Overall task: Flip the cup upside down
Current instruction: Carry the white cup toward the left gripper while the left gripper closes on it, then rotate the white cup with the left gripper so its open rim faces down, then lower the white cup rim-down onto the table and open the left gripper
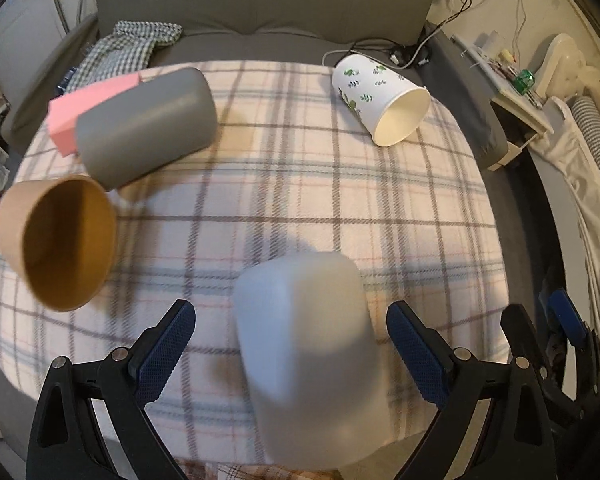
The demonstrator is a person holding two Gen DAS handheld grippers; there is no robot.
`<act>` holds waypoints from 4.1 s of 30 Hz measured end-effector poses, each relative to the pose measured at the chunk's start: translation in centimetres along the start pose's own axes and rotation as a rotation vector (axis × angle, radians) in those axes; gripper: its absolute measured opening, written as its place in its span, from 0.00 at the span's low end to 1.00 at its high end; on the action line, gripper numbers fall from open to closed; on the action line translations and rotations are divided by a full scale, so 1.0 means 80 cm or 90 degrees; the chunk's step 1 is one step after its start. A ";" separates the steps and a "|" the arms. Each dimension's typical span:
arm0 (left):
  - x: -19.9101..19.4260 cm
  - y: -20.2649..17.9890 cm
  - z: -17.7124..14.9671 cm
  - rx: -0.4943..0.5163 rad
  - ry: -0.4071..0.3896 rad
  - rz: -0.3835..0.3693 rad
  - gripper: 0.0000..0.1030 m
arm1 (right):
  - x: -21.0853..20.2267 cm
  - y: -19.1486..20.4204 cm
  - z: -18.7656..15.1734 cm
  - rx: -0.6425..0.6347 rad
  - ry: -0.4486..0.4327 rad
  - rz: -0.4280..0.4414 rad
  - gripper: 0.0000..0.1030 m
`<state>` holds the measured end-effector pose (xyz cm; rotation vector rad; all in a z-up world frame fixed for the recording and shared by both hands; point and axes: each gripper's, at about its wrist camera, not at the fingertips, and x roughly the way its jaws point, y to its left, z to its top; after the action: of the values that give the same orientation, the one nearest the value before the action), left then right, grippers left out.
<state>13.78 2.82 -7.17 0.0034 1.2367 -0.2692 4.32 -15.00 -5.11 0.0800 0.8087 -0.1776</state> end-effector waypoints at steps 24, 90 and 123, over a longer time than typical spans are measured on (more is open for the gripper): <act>-0.072 -0.007 0.028 0.014 -0.104 -0.010 0.72 | -0.013 -0.006 -0.009 0.017 -0.015 -0.025 0.88; -0.146 -0.022 0.051 0.088 -0.269 0.036 0.73 | -0.078 0.010 0.024 0.048 -0.068 0.009 0.88; -0.153 0.127 -0.119 0.033 -0.428 0.071 0.94 | -0.098 0.093 -0.020 -0.005 -0.130 0.055 1.00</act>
<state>3.34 16.52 -0.36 0.0246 0.5591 -0.1824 -0.74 -6.45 -0.51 0.0876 0.6003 -0.0986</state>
